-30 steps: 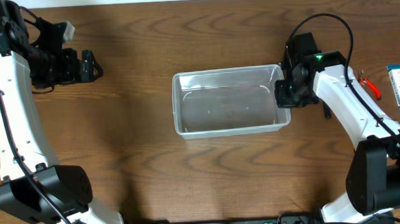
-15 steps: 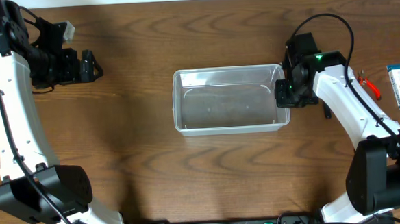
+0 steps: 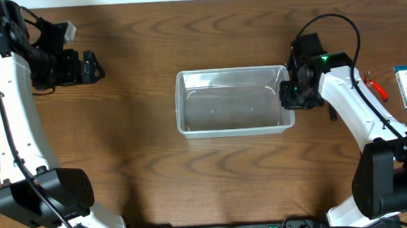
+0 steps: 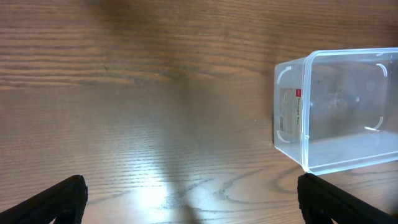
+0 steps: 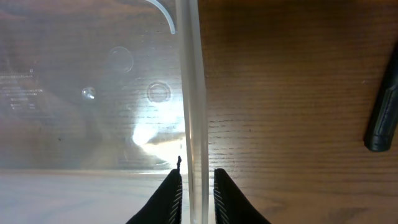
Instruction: Pack container
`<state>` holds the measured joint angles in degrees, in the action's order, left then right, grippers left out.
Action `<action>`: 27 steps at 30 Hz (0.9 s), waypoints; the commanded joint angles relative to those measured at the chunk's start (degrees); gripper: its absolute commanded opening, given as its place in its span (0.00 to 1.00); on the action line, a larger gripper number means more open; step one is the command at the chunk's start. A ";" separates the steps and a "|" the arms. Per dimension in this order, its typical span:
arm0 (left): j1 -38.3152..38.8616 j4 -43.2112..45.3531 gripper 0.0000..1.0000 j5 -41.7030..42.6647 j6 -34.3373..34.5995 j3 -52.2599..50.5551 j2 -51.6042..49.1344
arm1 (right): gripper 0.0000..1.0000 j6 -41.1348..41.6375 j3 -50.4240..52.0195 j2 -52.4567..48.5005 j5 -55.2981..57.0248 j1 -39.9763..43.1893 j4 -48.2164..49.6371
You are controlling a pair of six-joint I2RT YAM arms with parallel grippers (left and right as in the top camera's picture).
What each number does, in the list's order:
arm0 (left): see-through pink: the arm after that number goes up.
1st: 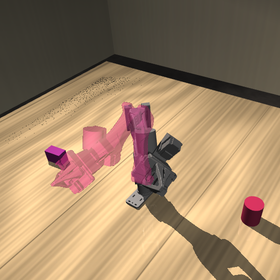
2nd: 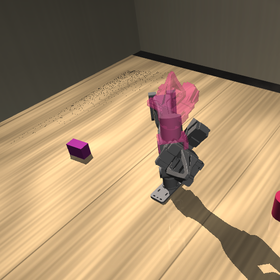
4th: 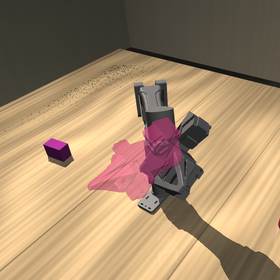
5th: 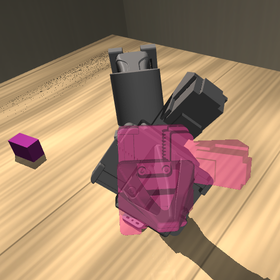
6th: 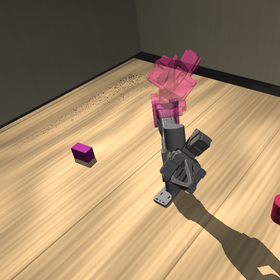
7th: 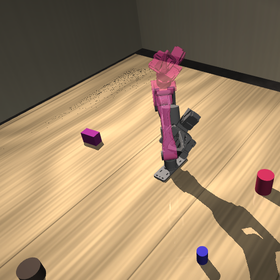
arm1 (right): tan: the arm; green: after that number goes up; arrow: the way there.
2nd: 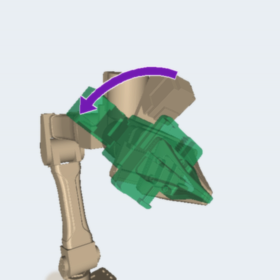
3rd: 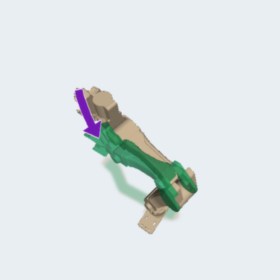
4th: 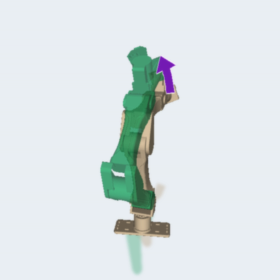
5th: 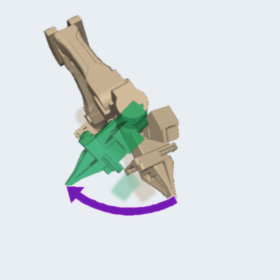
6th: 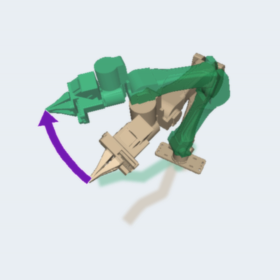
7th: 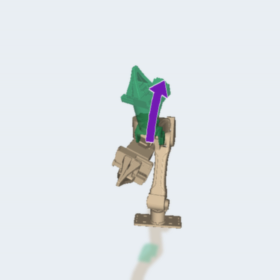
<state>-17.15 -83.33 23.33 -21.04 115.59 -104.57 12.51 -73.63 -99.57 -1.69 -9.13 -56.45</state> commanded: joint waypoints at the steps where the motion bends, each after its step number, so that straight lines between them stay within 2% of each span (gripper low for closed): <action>1: -0.17 0.22 0.98 -0.48 -0.57 -0.24 0.20 | 0.20 -0.85 0.17 1.33 0.17 0.11 0.13; 10: -0.17 0.28 0.98 -0.48 -0.57 -0.24 0.20 | 0.01 -3.63 0.17 1.33 0.17 0.13 0.42; 27: -0.17 0.26 0.98 -0.48 -0.57 -0.24 0.20 | 0.07 -3.82 0.17 1.33 0.20 0.17 0.50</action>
<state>-17.15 -82.94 23.33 -21.04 115.59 -104.57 9.34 -73.63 -99.57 -1.58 -9.13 -56.01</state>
